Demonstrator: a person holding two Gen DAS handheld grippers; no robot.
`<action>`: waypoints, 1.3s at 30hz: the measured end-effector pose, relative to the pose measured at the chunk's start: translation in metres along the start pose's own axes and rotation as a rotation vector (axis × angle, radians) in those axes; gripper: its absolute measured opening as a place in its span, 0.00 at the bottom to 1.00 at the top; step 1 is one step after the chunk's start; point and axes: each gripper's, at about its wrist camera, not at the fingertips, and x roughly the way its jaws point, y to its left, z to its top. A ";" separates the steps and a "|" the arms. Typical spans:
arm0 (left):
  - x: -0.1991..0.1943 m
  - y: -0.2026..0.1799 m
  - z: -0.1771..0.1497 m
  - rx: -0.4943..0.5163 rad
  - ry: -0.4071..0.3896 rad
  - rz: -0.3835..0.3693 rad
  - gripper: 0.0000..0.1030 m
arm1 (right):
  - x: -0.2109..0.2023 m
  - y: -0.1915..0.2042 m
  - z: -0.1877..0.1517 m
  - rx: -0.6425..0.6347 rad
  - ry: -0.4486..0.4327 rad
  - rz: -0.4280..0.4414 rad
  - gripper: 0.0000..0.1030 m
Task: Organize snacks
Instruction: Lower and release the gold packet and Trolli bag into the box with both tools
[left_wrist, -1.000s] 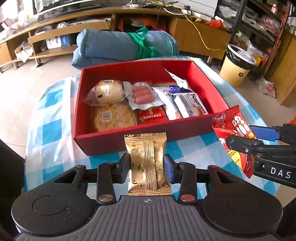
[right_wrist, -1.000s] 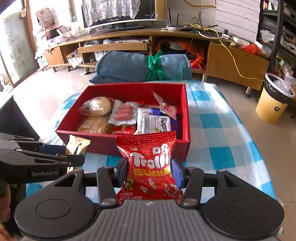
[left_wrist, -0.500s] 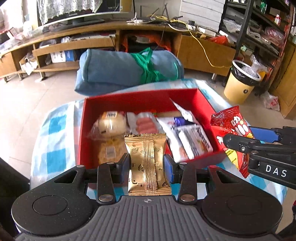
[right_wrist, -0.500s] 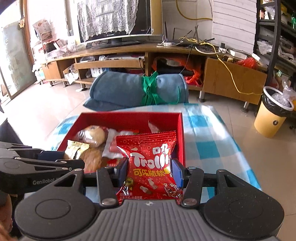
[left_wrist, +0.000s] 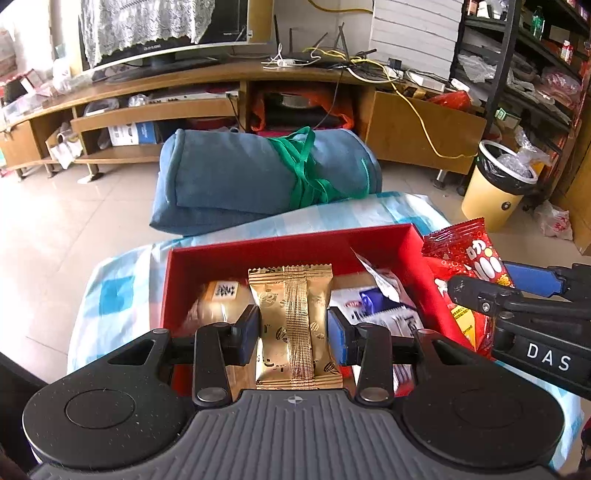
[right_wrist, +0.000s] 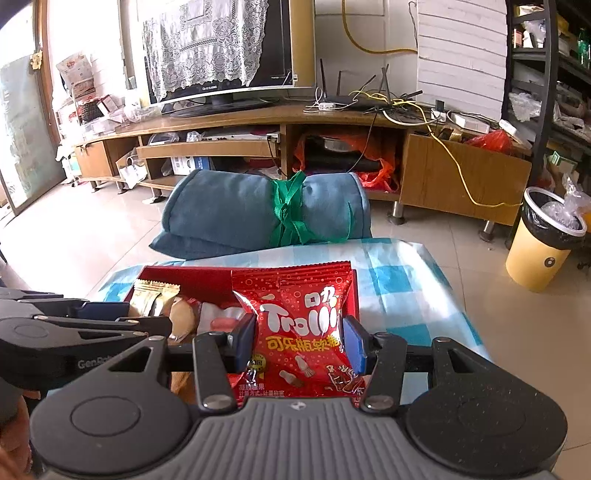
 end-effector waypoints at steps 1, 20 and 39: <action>0.002 0.000 0.001 -0.001 0.001 0.004 0.47 | 0.002 0.000 0.002 -0.001 0.000 -0.002 0.43; 0.043 -0.006 0.018 0.011 0.057 0.052 0.47 | 0.051 -0.003 0.020 -0.005 0.046 -0.016 0.43; 0.074 -0.011 0.003 0.042 0.147 0.096 0.43 | 0.092 0.003 0.001 -0.021 0.182 -0.010 0.43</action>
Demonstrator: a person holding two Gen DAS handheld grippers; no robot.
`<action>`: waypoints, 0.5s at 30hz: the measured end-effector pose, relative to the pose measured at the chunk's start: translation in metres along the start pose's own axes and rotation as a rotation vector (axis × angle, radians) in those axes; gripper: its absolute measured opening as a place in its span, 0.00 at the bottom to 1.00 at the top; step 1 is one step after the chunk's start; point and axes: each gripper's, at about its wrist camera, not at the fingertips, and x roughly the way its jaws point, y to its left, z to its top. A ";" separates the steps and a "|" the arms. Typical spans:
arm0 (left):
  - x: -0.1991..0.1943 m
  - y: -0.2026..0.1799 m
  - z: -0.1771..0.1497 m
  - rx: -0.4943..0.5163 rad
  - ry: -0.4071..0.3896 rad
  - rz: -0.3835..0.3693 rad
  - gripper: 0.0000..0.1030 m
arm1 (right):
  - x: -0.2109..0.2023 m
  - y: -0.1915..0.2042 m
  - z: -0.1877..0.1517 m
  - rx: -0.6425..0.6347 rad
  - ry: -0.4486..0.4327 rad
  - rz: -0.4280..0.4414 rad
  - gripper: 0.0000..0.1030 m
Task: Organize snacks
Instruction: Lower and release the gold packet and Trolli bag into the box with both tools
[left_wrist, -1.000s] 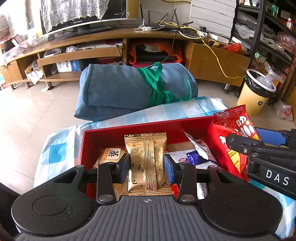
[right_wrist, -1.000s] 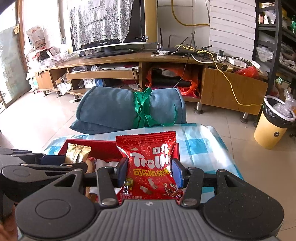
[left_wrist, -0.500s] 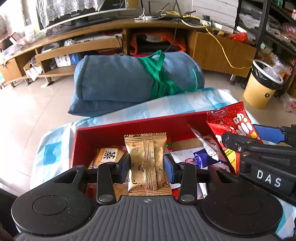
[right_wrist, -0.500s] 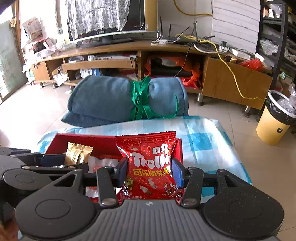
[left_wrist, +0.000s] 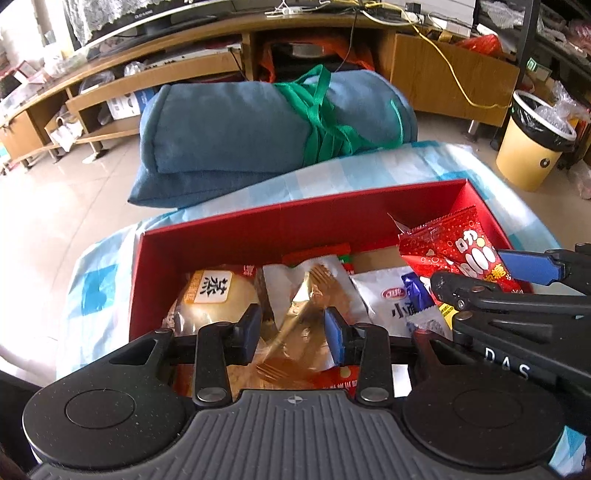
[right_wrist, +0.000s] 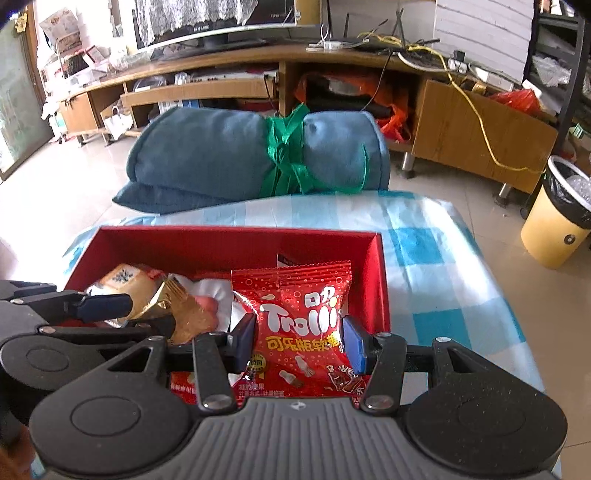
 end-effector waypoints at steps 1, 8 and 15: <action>0.001 0.000 -0.001 0.001 0.002 0.000 0.43 | 0.001 0.000 -0.001 0.002 0.003 0.002 0.43; 0.005 -0.004 -0.006 0.012 0.014 0.011 0.40 | 0.008 -0.001 -0.004 0.006 0.025 0.002 0.43; 0.005 -0.004 -0.007 0.014 0.017 0.014 0.40 | 0.012 -0.001 -0.005 0.008 0.031 0.005 0.45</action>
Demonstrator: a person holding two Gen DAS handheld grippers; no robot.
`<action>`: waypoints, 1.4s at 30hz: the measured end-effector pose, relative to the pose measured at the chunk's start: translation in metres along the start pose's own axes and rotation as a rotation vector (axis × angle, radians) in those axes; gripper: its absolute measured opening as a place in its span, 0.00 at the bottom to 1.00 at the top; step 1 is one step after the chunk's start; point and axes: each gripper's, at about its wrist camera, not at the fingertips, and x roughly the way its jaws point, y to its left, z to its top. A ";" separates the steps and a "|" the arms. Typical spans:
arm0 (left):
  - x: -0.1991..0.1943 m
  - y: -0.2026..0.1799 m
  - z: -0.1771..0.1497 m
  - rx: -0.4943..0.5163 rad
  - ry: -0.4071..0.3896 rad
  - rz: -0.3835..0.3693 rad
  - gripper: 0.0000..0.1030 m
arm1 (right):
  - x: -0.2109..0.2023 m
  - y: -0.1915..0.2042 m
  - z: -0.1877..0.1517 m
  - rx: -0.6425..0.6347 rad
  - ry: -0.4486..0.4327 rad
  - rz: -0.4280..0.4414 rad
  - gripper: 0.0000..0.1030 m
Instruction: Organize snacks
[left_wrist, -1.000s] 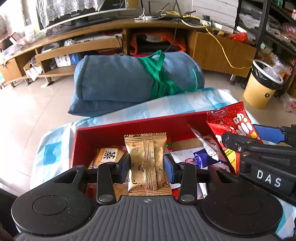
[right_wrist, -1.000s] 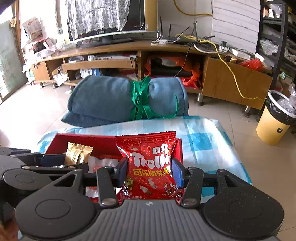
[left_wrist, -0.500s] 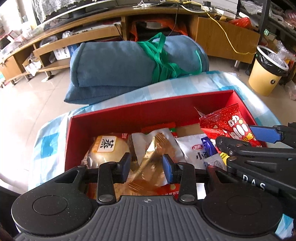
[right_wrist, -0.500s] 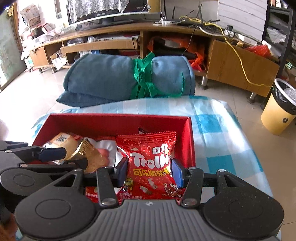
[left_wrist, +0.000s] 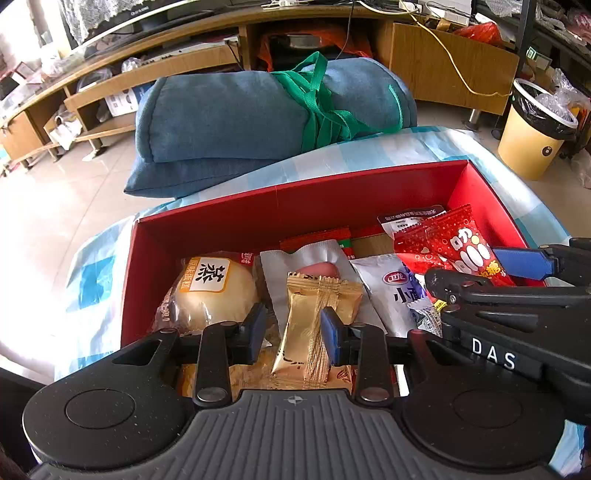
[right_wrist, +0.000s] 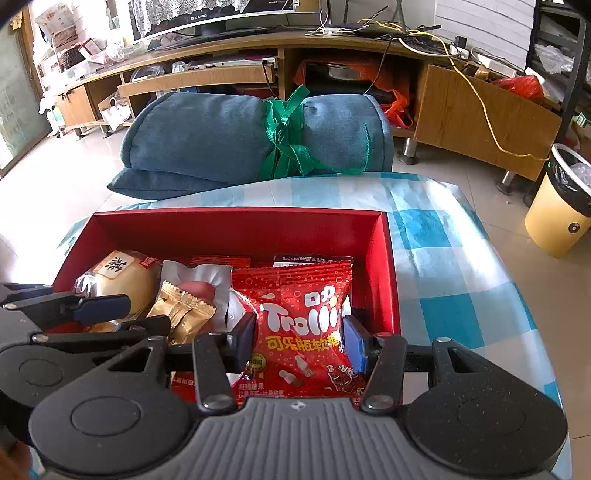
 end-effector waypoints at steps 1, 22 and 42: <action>0.000 0.000 0.000 0.000 0.001 -0.001 0.40 | 0.000 0.000 0.000 0.000 0.002 0.002 0.45; -0.018 0.012 -0.003 -0.038 -0.026 -0.011 0.70 | -0.026 -0.011 0.000 0.052 -0.037 0.051 0.53; -0.042 0.023 -0.015 -0.080 -0.054 0.016 0.84 | -0.057 -0.012 -0.021 0.061 -0.057 0.032 0.53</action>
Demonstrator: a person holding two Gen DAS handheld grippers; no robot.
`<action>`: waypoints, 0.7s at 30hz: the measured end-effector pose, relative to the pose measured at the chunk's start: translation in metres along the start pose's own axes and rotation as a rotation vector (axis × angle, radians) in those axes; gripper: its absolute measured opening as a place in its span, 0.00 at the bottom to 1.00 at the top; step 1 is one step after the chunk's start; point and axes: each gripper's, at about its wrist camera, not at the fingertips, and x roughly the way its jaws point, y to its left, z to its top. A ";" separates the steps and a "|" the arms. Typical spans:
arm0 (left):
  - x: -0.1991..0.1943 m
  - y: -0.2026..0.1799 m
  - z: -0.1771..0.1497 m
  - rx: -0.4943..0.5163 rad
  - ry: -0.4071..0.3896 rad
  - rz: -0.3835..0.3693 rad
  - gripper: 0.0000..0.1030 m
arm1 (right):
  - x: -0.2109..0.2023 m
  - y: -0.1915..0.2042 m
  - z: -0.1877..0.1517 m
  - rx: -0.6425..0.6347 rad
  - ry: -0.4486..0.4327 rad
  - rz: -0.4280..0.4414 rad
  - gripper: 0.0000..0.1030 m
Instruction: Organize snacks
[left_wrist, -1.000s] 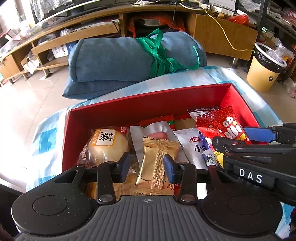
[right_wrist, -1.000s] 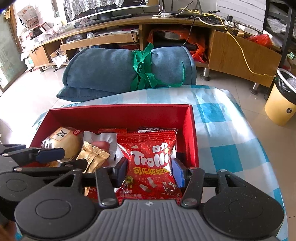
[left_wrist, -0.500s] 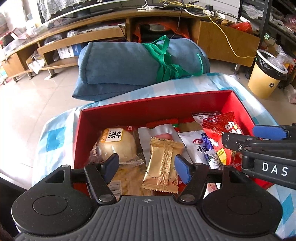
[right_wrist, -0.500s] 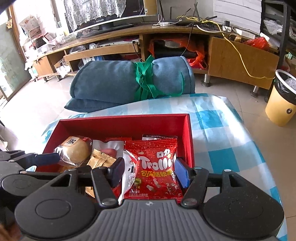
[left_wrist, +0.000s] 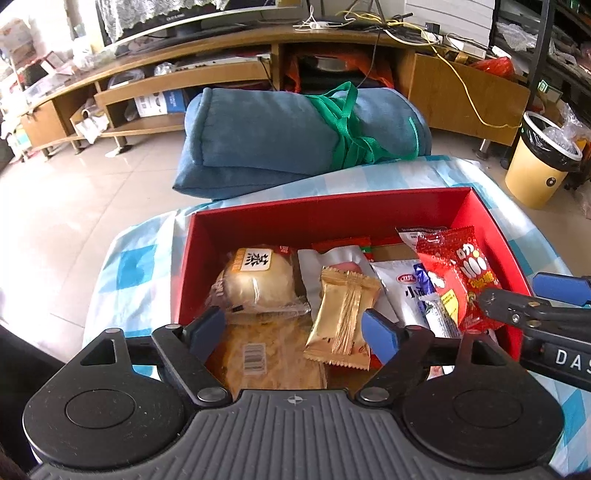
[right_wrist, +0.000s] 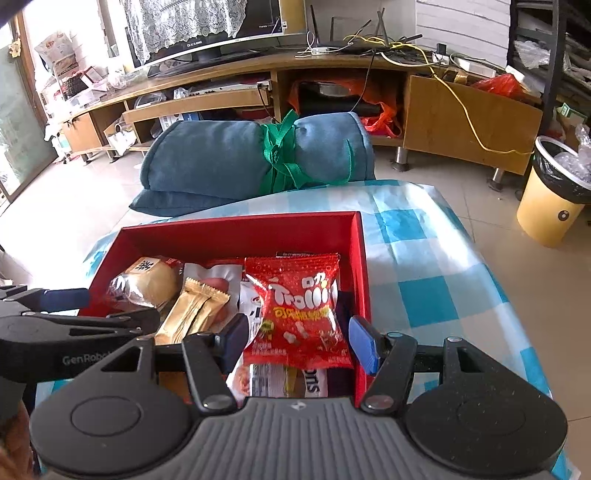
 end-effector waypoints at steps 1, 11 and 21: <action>-0.001 0.000 -0.001 0.001 0.000 0.001 0.84 | -0.002 0.001 -0.002 0.000 -0.001 0.002 0.53; -0.010 0.000 -0.015 -0.012 0.004 -0.008 0.89 | -0.017 0.005 -0.013 0.005 -0.016 0.015 0.54; -0.021 -0.001 -0.026 -0.018 -0.012 -0.008 0.96 | -0.024 0.008 -0.019 0.008 -0.021 0.021 0.54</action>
